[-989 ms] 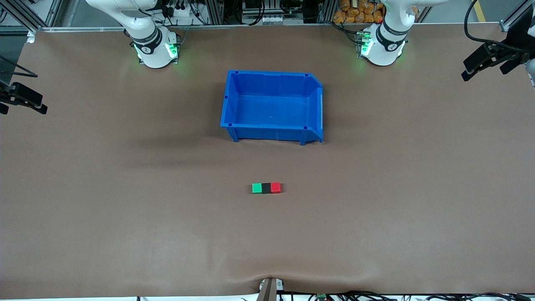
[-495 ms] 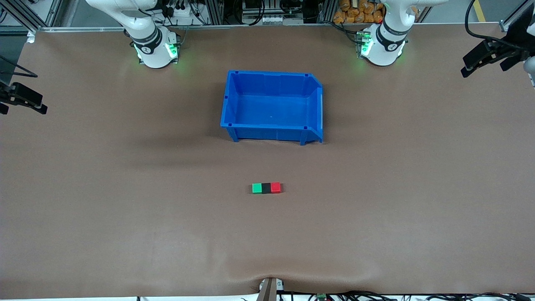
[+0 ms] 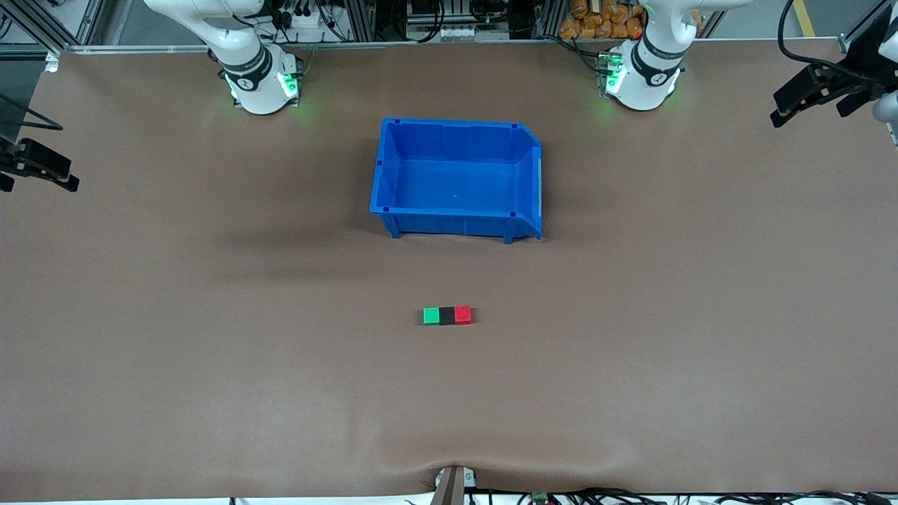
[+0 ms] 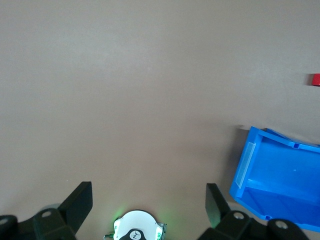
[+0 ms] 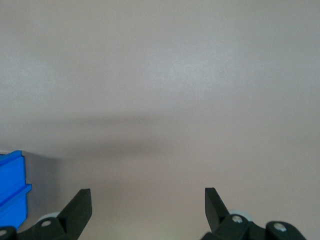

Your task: Attach green and red cubes to black cube

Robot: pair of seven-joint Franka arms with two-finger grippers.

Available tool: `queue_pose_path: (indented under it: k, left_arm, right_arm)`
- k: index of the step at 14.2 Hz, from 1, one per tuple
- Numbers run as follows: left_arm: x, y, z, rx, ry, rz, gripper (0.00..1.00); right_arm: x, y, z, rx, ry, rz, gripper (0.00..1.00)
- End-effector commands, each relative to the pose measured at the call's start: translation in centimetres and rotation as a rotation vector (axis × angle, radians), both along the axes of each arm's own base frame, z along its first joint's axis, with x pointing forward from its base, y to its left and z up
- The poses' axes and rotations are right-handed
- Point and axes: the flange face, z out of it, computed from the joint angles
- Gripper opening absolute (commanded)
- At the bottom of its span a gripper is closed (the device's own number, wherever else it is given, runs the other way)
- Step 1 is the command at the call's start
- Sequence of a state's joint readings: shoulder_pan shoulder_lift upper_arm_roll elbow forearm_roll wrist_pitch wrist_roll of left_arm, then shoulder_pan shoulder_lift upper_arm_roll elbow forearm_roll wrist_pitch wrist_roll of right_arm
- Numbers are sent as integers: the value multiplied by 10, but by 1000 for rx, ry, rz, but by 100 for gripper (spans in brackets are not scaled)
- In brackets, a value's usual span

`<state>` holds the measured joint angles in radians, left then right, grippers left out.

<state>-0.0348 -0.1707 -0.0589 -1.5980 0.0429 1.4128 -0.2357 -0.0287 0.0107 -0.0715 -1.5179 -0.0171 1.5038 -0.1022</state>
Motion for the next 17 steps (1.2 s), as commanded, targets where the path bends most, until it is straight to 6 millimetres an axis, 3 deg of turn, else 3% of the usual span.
queue_pose_path:
  k: [1,5,17]
  left_arm:
    - [1,-5,4,-2,9,-22,100]
    - [7,-11,-5,0,28,-31,100]
    - [7,-19,-6,4,29,-37,100]
  right_arm:
    - [0,-2,-1,-12,1,-9,100]
    - [1,-2,-3,-12,2,-9,100]
    - [3,-1,-6,-12,7,-7,100]
